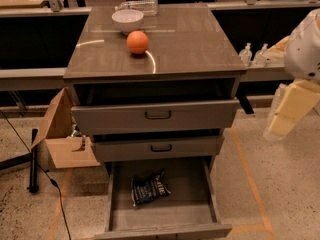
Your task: Pick blue chip bag from bottom drawer and place on counter
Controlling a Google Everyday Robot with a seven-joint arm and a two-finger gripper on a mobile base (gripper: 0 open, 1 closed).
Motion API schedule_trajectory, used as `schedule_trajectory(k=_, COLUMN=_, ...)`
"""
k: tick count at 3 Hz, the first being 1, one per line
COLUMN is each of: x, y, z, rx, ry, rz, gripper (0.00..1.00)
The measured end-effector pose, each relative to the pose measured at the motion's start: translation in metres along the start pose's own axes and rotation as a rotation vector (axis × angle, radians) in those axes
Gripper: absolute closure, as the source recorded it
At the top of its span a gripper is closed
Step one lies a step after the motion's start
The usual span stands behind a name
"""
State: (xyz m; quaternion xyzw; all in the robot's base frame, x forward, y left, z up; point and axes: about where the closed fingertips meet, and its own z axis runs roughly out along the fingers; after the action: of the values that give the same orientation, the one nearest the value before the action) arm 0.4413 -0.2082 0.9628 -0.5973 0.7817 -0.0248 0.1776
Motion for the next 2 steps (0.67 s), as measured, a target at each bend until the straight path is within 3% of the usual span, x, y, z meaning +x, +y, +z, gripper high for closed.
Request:
schedule_trajectory(k=1, x=-0.011, y=0.027, z=0.053, rx=-0.038, ry=-0.104, rz=0.012, gripper=0.0)
schedule_trajectory(k=2, x=-0.022, y=0.058, z=0.114, rx=-0.051, ry=-0.169, rz=-0.039, gripper=0.0)
